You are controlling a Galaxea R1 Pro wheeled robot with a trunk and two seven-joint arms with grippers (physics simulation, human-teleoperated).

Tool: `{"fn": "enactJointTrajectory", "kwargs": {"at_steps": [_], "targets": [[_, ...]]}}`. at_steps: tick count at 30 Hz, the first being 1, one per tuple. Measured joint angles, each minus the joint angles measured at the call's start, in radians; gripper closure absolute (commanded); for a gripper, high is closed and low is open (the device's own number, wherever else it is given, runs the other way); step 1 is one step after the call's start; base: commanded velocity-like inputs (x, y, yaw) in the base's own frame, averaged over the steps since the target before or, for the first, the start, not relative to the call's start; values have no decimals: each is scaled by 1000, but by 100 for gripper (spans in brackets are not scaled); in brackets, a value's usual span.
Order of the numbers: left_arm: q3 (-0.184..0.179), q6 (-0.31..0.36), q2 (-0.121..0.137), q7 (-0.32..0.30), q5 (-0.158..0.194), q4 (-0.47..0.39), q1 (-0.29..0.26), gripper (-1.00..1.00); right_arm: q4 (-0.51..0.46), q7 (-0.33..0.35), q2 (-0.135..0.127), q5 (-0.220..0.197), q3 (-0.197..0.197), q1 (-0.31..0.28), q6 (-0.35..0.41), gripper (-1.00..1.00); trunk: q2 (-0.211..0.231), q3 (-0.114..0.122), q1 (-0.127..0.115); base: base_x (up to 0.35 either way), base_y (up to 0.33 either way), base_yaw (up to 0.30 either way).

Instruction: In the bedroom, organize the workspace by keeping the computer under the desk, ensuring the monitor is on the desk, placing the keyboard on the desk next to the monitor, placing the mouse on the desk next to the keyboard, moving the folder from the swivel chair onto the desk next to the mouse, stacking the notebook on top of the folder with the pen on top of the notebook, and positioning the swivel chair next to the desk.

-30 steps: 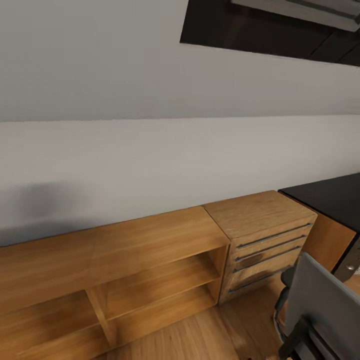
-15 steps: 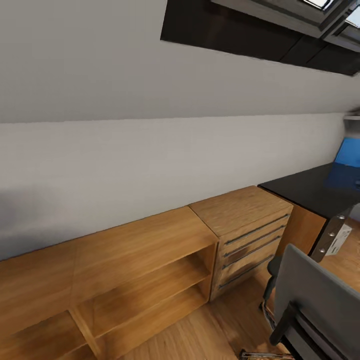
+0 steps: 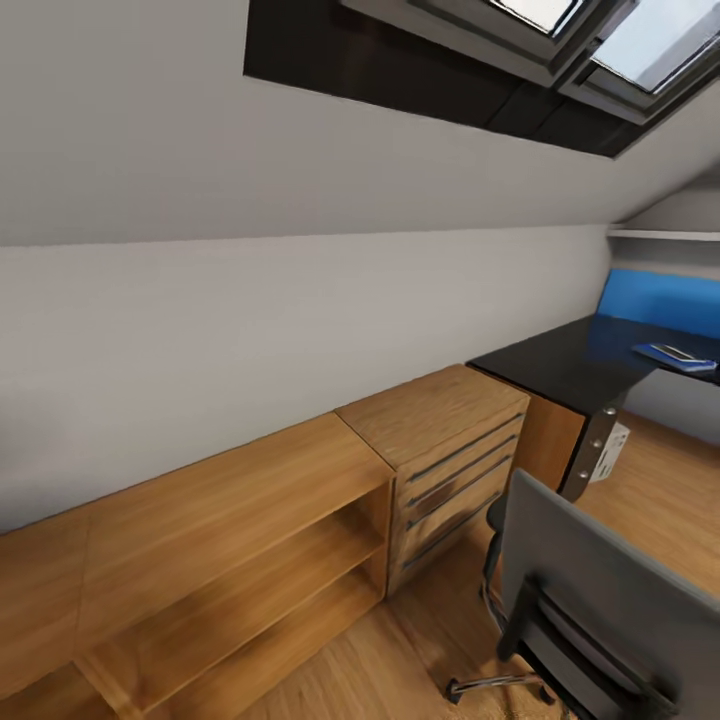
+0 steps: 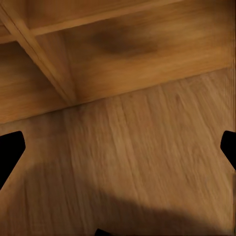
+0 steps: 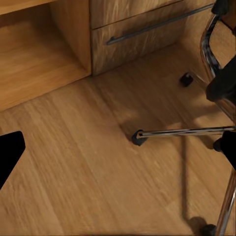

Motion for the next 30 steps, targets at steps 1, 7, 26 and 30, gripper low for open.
{"fn": "enactJointTrajectory", "kwargs": {"at_steps": [1,7,26,30], "targets": [[0,0,0,0,0,0,0,-100,0,0,0,0,0,0,0,-100,0,0,0,0,0,-294],[1,0,0,0,0,0,0,-100,0,0,0,0,0,0,1,-100,0,0,0,0,0,-291],[-1,1,0,-1,0,0,0,-100,-3,5,2,-1,4,0,33,-100,0,-27,0,0,0,-43],[-2,8,-4,-2,-1,8,0,-100,-4,5,2,-1,1,0,31,-100,0,-34,0,0,0,0]]}}
